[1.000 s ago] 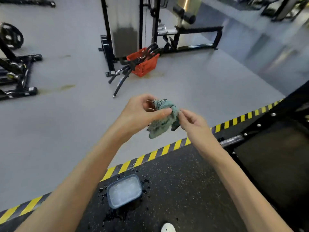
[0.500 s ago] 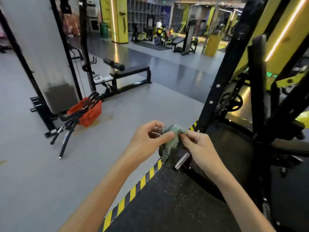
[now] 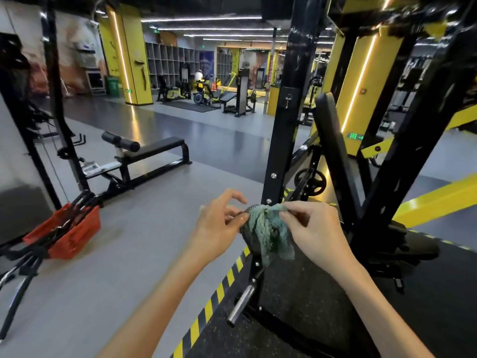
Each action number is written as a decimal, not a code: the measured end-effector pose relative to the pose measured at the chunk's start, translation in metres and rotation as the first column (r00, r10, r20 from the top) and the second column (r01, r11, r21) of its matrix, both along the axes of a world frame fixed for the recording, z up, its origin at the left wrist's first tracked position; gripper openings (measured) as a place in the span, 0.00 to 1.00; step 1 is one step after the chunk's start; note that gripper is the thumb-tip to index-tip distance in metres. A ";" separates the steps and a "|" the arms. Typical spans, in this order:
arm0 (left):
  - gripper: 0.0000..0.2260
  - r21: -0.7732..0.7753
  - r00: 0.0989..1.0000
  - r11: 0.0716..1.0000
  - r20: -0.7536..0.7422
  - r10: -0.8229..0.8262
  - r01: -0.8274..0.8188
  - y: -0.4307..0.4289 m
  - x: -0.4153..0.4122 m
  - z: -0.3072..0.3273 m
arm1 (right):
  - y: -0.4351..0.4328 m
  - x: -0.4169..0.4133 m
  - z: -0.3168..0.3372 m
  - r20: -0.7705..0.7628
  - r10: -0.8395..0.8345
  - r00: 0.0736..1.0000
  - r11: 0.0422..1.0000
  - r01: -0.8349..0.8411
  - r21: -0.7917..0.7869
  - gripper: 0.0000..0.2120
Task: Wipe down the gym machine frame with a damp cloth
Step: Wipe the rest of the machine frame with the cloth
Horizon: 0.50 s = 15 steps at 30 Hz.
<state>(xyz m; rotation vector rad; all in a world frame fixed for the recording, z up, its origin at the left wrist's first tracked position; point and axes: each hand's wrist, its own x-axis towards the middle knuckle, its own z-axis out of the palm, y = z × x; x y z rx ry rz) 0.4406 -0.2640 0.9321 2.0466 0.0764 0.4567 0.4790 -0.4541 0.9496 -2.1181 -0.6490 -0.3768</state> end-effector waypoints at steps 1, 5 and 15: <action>0.11 0.092 1.000 0.996 0.006 -0.006 0.006 -0.002 0.011 0.000 | 0.000 0.008 0.003 0.029 -0.025 0.999 0.999 0.026 -0.024 0.08; 0.14 0.364 0.990 0.926 0.048 -0.131 0.105 -0.007 0.051 0.004 | 0.002 0.039 0.007 0.087 -0.073 0.994 0.993 0.080 -0.081 0.11; 0.08 0.119 0.960 0.965 0.128 -0.247 0.233 0.007 0.167 0.012 | 0.006 0.112 0.016 -0.232 -0.089 0.969 0.985 0.121 0.125 0.14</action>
